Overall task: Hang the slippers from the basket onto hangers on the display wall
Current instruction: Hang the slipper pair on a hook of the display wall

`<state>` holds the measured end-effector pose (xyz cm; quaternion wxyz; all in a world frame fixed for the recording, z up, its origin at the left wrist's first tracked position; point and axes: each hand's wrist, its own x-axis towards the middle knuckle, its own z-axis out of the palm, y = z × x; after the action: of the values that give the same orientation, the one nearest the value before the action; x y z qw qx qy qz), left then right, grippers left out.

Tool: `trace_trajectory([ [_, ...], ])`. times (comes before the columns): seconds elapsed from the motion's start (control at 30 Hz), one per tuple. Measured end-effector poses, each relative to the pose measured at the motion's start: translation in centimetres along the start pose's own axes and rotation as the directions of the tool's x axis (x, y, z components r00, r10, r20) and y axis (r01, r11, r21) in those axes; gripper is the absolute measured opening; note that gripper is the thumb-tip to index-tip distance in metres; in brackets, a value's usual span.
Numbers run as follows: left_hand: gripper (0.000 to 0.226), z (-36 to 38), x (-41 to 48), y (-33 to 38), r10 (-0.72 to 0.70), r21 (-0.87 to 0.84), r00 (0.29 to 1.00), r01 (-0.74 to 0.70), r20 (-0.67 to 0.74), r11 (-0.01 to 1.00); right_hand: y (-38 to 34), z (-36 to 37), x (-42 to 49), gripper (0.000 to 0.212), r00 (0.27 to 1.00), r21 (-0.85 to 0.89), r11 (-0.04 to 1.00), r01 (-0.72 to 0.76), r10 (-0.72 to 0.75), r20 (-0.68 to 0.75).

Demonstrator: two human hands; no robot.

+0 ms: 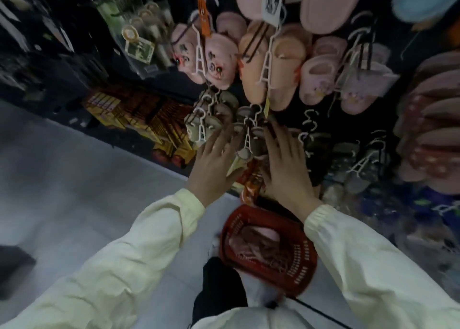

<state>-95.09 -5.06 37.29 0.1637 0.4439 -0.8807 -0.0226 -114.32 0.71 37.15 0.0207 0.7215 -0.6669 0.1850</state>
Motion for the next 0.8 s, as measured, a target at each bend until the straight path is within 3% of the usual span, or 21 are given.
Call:
trace_trajectory([
  [0.27, 0.077, 7.2, -7.4, 2.5, -0.173, -0.026, 0.922, 0.194, 0.345, 0.981, 4.1, 5.6, -9.3, 0.084, 0.970, 0.013, 0.999, -0.049, 0.045, 0.241],
  [0.4, 0.076, 11.0, -10.1, 2.8, -0.221, -0.022, 0.866, 0.258, 0.449, 0.966, 5.6, 9.2, -12.3, 0.095, 0.926, 0.006, 0.996, -0.086, 0.078, 0.369],
  [0.6, 0.076, 19.5, -14.5, 1.0, -0.253, -0.005, 0.700, 0.343, 0.668, 0.939, 8.0, 17.0, -16.5, 0.086, 0.850, -0.042, 0.982, -0.185, 0.182, 0.494],
  [0.8, 0.072, 29.5, -18.5, -0.9, -0.269, 0.041, 0.551, 0.390, 0.790, 0.920, 9.7, 26.6, -20.8, 0.088, 0.754, -0.057, 0.969, -0.240, 0.224, 0.617],
])
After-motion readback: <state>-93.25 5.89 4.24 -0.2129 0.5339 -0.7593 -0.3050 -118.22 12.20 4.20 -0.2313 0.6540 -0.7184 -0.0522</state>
